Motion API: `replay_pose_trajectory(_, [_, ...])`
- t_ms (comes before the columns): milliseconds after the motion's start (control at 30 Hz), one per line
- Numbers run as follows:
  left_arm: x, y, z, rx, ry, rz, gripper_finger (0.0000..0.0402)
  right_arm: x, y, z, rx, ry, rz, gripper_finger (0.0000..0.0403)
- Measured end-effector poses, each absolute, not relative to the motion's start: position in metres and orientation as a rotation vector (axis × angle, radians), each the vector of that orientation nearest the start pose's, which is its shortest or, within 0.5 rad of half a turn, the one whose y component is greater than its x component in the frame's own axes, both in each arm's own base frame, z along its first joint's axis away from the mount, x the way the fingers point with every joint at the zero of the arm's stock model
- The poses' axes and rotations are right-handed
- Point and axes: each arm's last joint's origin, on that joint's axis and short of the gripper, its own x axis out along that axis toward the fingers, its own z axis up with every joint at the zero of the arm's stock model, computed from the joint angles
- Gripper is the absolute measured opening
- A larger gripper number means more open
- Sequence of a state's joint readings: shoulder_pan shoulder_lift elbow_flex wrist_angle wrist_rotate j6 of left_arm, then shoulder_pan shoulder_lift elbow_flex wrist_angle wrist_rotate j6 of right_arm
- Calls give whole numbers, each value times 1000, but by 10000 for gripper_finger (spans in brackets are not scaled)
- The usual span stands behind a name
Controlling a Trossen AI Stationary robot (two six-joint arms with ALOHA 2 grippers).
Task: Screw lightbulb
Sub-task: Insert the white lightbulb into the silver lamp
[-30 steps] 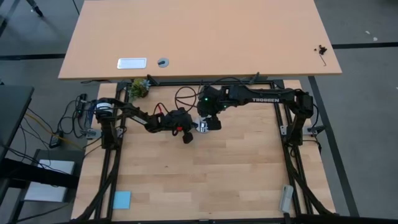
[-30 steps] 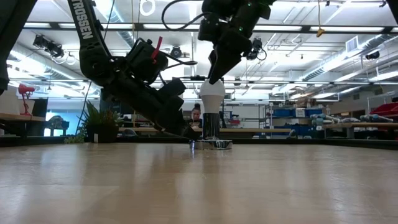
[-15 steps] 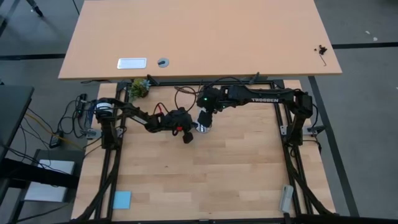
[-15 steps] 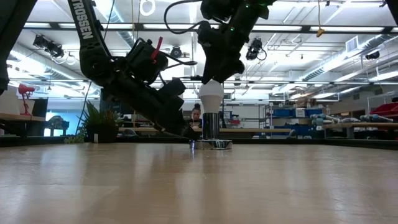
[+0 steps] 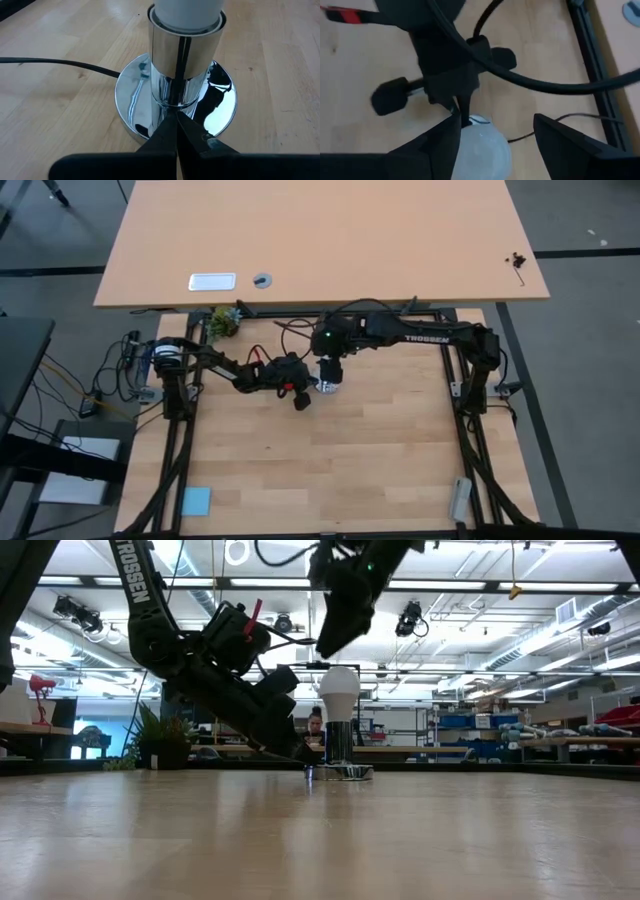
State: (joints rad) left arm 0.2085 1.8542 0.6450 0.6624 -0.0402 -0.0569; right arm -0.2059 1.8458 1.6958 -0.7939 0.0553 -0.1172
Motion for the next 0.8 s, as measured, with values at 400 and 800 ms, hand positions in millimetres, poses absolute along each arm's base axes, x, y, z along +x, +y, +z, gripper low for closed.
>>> replay_pose_trajectory(400, [312, 67, 99, -101, 539, 258, 2, 380, -73, 319, -116, 1078, -108, 285])
replay_pose_trajectory(800, [312, 67, 99, -99, 539, 254, 2, 375, -95, 299, -88, 1114, -97, 340])
